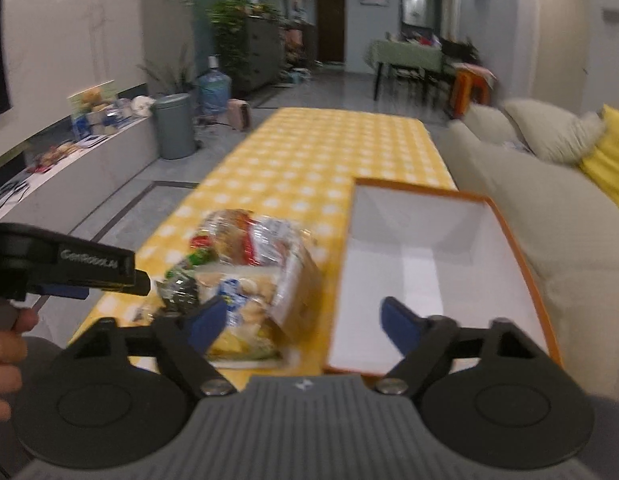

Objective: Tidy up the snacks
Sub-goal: 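Reach the right gripper to the white potato-stick bag and grasp it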

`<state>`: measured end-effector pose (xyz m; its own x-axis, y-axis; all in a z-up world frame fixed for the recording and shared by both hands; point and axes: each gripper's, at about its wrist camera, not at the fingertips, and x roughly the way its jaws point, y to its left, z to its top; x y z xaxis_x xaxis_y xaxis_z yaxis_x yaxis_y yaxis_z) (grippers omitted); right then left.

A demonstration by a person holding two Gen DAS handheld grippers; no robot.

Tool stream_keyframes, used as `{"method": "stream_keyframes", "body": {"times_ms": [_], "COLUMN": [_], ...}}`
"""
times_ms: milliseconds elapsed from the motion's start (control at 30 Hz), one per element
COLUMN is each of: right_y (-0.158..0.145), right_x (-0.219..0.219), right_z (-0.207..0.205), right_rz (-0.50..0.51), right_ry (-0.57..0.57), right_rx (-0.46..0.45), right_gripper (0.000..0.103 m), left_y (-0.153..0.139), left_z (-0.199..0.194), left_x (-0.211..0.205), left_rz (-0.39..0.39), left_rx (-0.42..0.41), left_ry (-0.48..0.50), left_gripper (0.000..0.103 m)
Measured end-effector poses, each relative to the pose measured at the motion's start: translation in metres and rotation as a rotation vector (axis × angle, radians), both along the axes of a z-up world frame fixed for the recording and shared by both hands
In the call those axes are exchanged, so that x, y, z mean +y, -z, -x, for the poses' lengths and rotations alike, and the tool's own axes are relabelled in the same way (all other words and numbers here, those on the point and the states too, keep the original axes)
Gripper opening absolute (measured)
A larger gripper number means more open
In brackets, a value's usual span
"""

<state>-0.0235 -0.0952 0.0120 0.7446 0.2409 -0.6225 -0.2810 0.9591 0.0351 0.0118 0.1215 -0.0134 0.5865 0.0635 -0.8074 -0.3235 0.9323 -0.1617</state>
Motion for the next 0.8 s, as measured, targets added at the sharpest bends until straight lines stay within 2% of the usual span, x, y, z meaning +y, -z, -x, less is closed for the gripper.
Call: {"method": "stream_keyframes", "body": {"times_ms": [133, 300, 433, 500, 633, 667, 800], "right_y": [0.009, 0.042, 0.076, 0.09, 0.104, 0.105, 0.12], "right_x": [0.034, 0.073, 0.096, 0.101, 0.098, 0.098, 0.105], "right_z": [-0.008, -0.025, -0.034, -0.042, -0.056, -0.058, -0.07], "right_rz": [0.046, 0.076, 0.153, 0.175, 0.128, 0.125, 0.162], "right_ry": [-0.079, -0.156, -0.173, -0.159, -0.111, -0.107, -0.12], "right_rx": [-0.015, 0.076, 0.12, 0.149, 0.219, 0.223, 0.22], "right_gripper": [0.061, 0.06, 0.06, 0.065, 0.092, 0.095, 0.095], "left_y": [0.013, 0.028, 0.04, 0.047, 0.058, 0.06, 0.067], "left_z": [-0.003, -0.006, -0.009, -0.011, -0.016, -0.016, -0.021], "left_x": [0.018, 0.039, 0.048, 0.052, 0.06, 0.061, 0.063], "left_rz": [0.011, 0.033, -0.005, 0.013, 0.053, 0.056, 0.066], "left_rx": [0.03, 0.064, 0.074, 0.098, 0.128, 0.13, 0.153], "left_ry": [-0.029, -0.068, -0.085, -0.078, -0.08, -0.08, -0.081], "left_gripper": [0.083, 0.083, 0.083, 0.083, 0.083, 0.083, 0.083]}}
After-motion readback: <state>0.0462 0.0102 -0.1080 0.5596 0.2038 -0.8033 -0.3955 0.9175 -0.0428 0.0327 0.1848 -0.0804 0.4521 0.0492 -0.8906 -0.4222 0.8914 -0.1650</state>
